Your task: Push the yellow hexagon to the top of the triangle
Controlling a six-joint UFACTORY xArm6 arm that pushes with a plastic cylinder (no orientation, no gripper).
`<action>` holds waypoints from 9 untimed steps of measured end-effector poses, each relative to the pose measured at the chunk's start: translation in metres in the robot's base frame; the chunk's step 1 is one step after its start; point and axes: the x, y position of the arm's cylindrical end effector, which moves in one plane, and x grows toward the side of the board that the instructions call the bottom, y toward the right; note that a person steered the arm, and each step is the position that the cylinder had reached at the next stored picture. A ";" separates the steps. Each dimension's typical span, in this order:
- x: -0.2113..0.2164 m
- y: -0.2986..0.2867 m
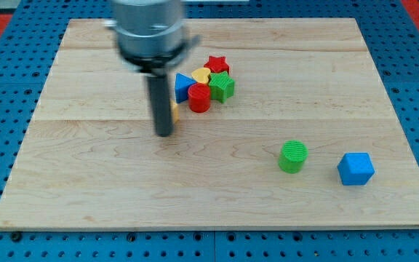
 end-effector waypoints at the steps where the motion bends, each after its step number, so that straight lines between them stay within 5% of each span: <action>1: -0.023 0.018; 2: 0.019 -0.026; 4: -0.001 0.064; 6: -0.058 -0.071; 7: -0.035 -0.083; 9: -0.024 0.021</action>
